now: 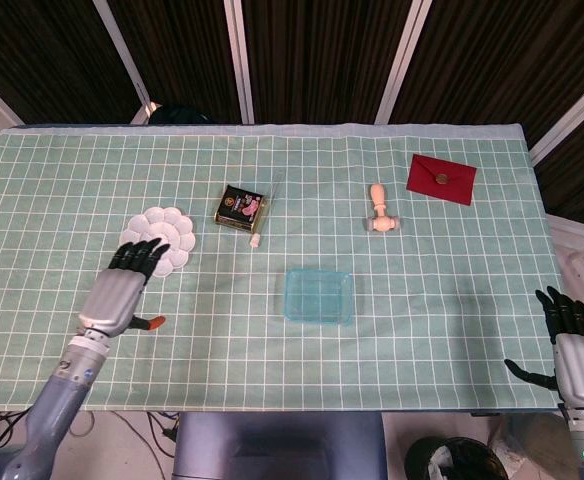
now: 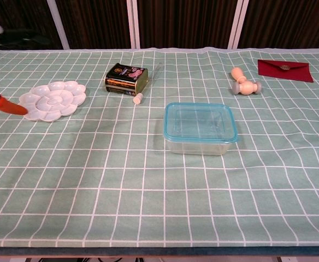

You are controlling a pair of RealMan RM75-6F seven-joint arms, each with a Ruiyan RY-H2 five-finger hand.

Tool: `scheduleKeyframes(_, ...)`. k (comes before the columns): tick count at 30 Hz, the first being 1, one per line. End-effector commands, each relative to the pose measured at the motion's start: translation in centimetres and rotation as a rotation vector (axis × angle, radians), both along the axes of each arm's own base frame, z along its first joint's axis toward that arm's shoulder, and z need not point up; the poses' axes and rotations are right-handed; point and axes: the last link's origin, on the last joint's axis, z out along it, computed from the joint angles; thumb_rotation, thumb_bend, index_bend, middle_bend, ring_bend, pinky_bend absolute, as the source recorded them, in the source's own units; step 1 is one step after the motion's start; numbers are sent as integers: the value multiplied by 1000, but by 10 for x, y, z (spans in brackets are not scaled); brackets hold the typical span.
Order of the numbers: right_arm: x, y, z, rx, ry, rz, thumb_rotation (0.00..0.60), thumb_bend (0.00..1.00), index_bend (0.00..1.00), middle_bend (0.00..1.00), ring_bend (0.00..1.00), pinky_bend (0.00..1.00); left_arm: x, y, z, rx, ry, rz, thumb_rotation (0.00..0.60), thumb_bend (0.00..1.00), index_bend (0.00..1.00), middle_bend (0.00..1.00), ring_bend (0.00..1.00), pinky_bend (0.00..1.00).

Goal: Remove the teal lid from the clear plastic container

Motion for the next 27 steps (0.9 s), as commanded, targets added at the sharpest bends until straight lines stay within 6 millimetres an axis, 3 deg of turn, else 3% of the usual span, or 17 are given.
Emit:
scheduleKeyframes(1, 0, -1, 0, -1, -7, -6, 600, 208, 0, 0, 0, 0, 47, 14, -36, -49, 6, -43, 600, 0, 0, 0, 0, 30)
scheduleKeyframes(9, -1, -2, -2, 3, -21, -23, 600, 209, 0, 0, 0, 0, 100, 24, -87, -135, 10, -39, 600, 0, 0, 0, 0, 29)
scheduleKeyframes(17, -3, -3, -3, 10, -39, -49, 600, 209, 0, 0, 0, 0, 140, 31, -132, -183, 25, -41, 600, 0, 0, 0, 0, 17)
scheduleKeyframes(27, -4, -4, -3, 15, -54, -67, 600, 208, 0, 0, 0, 0, 173, 36, -171, -224, 21, -48, 600, 0, 0, 0, 0, 17)
